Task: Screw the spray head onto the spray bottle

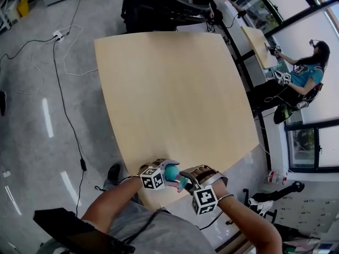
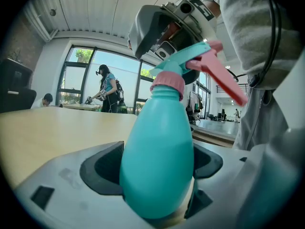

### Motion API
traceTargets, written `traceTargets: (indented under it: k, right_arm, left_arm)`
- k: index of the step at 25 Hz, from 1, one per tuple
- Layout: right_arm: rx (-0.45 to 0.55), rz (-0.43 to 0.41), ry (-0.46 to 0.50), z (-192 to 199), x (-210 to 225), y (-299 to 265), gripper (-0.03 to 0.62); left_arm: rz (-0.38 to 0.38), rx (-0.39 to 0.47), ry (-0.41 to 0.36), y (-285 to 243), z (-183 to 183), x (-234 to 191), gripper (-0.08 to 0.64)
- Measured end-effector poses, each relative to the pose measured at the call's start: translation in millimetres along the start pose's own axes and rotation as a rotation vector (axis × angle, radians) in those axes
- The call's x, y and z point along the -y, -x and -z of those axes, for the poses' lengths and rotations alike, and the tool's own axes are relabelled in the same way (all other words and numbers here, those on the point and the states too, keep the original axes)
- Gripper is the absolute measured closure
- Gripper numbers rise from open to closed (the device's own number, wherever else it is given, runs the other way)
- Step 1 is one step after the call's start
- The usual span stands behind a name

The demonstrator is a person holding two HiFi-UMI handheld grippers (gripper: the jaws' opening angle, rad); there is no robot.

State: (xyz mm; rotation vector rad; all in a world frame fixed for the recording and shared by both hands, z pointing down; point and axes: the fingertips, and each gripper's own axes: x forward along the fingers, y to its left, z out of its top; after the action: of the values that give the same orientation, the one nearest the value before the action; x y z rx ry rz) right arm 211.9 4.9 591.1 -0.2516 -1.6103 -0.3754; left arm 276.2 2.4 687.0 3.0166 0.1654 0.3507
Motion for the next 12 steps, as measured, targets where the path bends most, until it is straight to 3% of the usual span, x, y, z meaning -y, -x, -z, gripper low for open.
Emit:
traceTargets:
  k: [4,7,9,12]
  right_arm:
    - [-0.026,0.012,0.163,6,-2,-6,0.364]
    - [-0.014,0.114,0.33,-2,1,-13,0.365]
    - [0.039,0.186,0.39,-14,0,-17,0.365]
    - [0.095,0.148,0.427,-22,-21,-21,0.372]
  left_arm:
    - [-0.003,0.001,-0.002,-1,0,-1,0.181]
    - [0.0,0.0,0.0,-3,1,-1,0.181]
    - [0.0,-0.001,0.001,-3,1,-1,0.181]
    - [0.0,0.0,0.0,-3,0,0,0.181]
